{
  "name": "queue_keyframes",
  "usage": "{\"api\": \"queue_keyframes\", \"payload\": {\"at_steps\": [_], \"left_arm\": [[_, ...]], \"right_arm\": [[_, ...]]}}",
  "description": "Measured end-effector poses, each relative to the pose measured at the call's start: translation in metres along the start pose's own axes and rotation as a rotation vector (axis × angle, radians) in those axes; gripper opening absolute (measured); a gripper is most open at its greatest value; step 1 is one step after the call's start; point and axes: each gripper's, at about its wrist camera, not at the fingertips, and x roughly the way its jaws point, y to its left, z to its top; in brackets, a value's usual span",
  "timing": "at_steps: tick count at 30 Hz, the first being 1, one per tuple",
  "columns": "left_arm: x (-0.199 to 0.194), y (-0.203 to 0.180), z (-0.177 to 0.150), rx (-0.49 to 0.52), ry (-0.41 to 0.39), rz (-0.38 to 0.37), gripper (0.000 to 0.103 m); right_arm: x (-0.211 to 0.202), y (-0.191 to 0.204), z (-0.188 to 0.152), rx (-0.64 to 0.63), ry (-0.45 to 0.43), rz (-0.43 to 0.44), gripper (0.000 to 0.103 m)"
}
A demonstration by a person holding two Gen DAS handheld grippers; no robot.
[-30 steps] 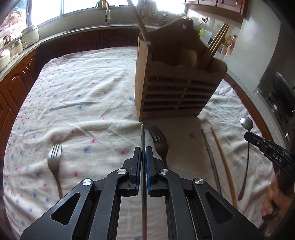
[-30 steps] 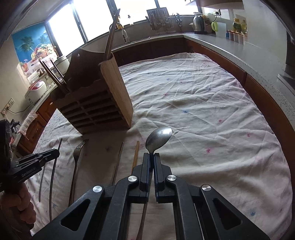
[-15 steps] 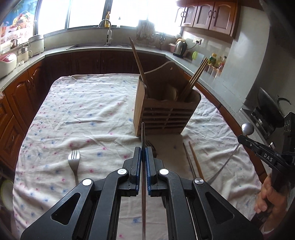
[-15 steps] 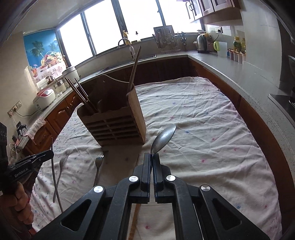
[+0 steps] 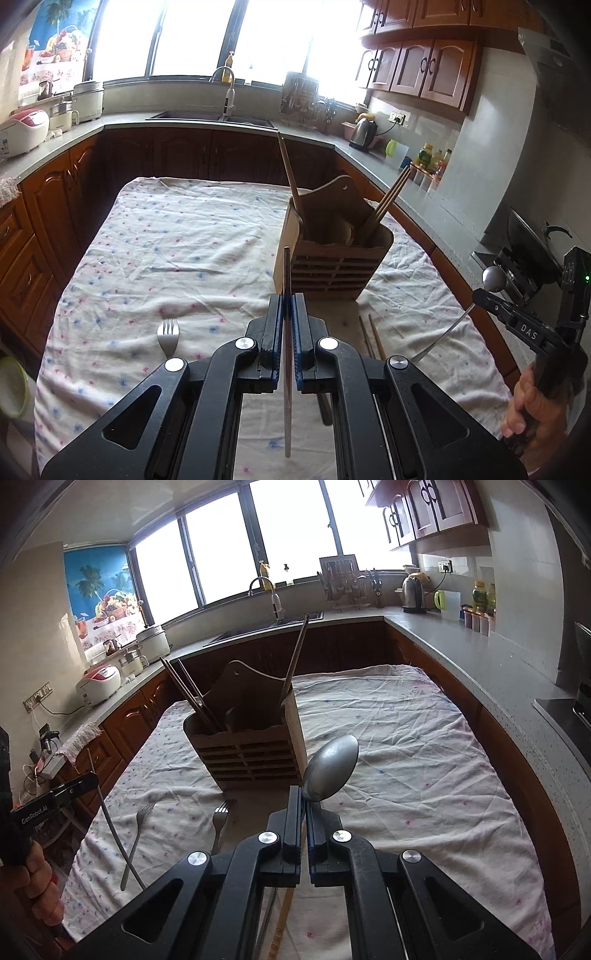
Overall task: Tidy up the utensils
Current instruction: 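Lift the metal chopstick and spoon and carry them over the wooden holder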
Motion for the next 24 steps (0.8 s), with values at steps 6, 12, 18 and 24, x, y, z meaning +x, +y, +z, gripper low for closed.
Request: {"api": "queue_keyframes", "payload": {"at_steps": [6, 12, 18, 24], "left_arm": [[-0.006, 0.000, 0.006, -0.003, -0.022, 0.000, 0.004], [-0.011, -0.002, 0.014, -0.002, -0.048, 0.001, 0.004], [-0.015, -0.002, 0.022, -0.005, -0.076, 0.001, 0.004], [-0.018, -0.001, 0.030, -0.007, -0.099, -0.003, 0.004]], "right_arm": [[-0.006, 0.004, 0.006, -0.009, -0.020, 0.007, 0.002], [-0.009, 0.005, 0.013, -0.014, -0.036, 0.016, 0.002], [-0.011, 0.006, 0.020, -0.016, -0.055, 0.024, 0.002], [-0.012, 0.008, 0.029, -0.021, -0.075, 0.028, 0.002]]}}
